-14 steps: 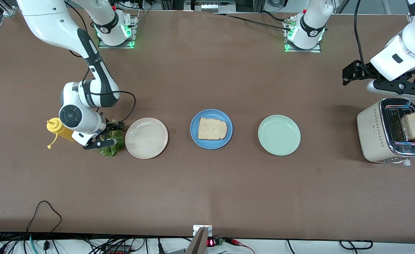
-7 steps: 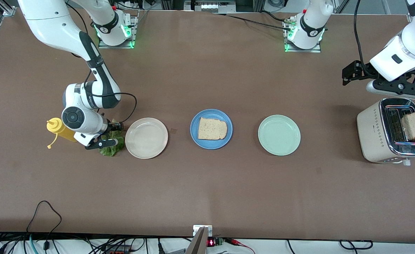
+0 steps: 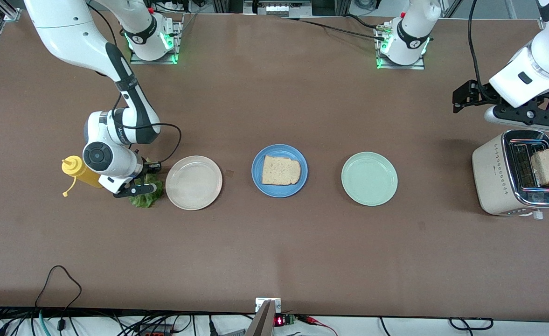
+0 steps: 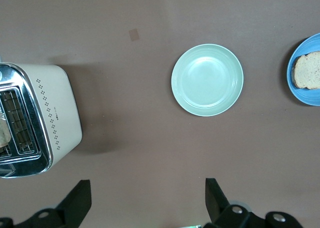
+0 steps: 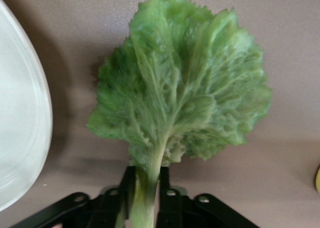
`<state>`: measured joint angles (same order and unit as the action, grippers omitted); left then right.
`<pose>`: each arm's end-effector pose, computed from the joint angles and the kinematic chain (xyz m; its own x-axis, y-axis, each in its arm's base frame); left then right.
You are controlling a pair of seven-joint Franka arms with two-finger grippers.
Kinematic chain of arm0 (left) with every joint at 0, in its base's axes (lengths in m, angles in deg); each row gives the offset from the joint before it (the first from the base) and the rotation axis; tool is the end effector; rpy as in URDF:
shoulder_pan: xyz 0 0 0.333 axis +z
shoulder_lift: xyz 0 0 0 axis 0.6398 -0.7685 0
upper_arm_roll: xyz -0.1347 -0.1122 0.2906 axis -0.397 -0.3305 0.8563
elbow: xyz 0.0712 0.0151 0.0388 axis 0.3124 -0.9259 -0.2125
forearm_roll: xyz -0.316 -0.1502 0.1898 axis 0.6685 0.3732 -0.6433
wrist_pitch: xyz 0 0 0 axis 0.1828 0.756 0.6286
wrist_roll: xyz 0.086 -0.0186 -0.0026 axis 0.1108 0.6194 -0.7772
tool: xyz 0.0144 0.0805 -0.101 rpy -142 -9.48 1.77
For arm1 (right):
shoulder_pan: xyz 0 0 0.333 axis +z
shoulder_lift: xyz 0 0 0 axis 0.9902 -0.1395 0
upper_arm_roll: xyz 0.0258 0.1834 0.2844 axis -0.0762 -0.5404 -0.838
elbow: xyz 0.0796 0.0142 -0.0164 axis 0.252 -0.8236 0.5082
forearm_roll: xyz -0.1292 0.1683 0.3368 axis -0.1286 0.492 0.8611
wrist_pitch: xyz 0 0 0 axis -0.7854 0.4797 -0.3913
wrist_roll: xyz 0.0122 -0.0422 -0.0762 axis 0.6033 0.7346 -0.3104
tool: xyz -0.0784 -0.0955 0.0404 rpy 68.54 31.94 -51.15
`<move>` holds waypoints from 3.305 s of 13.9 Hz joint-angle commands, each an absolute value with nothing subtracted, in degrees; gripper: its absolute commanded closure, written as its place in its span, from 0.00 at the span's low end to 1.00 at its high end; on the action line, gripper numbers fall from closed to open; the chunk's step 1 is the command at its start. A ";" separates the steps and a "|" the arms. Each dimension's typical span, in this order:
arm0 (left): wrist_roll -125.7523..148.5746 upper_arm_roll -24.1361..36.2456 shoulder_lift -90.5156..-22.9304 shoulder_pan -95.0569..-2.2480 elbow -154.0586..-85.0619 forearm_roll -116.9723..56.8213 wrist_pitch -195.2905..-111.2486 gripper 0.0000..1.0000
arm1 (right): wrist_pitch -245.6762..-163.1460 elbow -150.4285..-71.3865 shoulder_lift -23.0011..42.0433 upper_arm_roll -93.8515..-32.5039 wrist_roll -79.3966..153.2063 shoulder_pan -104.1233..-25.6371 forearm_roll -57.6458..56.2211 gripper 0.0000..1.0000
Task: Make sandwich in blue plate with both arms
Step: 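Lift the lettuce leaf and carry it over the bread on the blue plate, then lower the lettuce onto the bread and open the right gripper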
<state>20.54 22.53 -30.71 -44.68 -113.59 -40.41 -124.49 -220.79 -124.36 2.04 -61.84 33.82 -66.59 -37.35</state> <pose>0.5464 -0.0609 0.5965 0.9829 -0.1611 -0.0892 -0.1634 -0.9864 -0.0194 0.5987 0.0913 0.1759 0.9634 0.1810 -0.1978 0.1946 -0.9796 0.0511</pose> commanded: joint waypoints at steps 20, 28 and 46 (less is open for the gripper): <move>21.03 22.27 -31.45 -44.88 -112.31 -39.59 -123.47 0.00 | -204.72 -96.54 2.50 -74.34 64.98 -55.19 -38.00 1.00; 20.41 21.39 -31.37 -44.88 -112.05 -39.59 -123.47 0.00 | -206.12 -87.74 -7.53 -74.43 95.23 -51.22 -38.09 1.00; 20.32 21.39 -31.45 -44.88 -112.05 -39.59 -123.47 0.00 | -217.20 -87.21 -16.59 -73.90 94.45 -44.01 -40.55 1.00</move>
<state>20.50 21.46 -30.85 -44.94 -113.41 -40.33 -124.22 -217.86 -89.15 -15.51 -73.90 94.77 -44.89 -39.46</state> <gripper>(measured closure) 0.000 0.956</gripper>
